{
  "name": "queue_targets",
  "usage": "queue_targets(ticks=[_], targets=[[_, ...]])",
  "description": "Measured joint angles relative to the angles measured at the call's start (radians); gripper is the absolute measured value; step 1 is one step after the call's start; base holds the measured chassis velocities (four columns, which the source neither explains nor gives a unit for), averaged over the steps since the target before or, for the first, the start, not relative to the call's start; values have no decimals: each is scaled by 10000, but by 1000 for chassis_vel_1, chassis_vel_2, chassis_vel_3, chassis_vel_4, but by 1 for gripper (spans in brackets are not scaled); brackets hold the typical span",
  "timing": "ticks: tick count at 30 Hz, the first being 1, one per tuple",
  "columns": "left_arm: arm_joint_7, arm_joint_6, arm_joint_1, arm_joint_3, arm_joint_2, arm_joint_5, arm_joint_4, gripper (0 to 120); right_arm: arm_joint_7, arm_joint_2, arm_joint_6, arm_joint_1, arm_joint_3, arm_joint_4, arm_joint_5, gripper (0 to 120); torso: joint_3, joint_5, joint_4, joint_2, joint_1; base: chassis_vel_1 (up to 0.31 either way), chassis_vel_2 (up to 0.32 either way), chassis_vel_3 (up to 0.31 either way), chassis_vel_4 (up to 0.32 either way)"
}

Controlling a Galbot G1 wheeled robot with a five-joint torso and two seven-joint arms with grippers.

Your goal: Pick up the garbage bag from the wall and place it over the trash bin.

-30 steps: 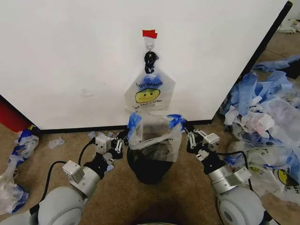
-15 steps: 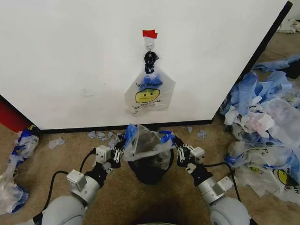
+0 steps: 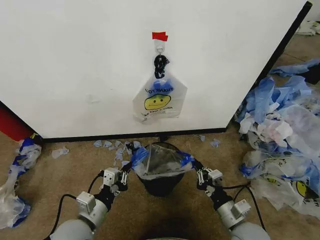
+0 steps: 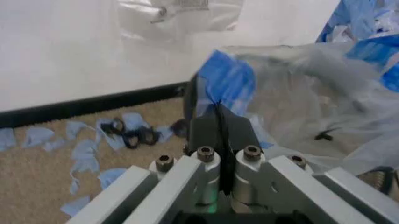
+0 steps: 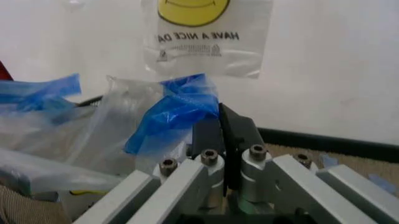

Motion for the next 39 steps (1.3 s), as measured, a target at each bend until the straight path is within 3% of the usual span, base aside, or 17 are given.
queue_targets(ticks=[10,21,32,39], targets=[[127,-19,75,288,314,14,19,0,1,-516,-70,-821,80,25,-12,0,0,-2,0,0,0,0,0,0,0],[161,-40,-41,546,395,-19,198,0,10,-547,-7,-1140,165,-72,-154,0,0,-1,1,0,0,0,0,0,0],[372,-345,-268,442,810,-489,-313,0,75,-691,-72,-1231,362,141,3,0,1,0,1,0,0,0,0,0,0],[165,200,-195,334,1172,-983,-832,0,82,-1004,-92,-1699,674,479,104,0,1,-1,-1,0,0,0,0,0,0]])
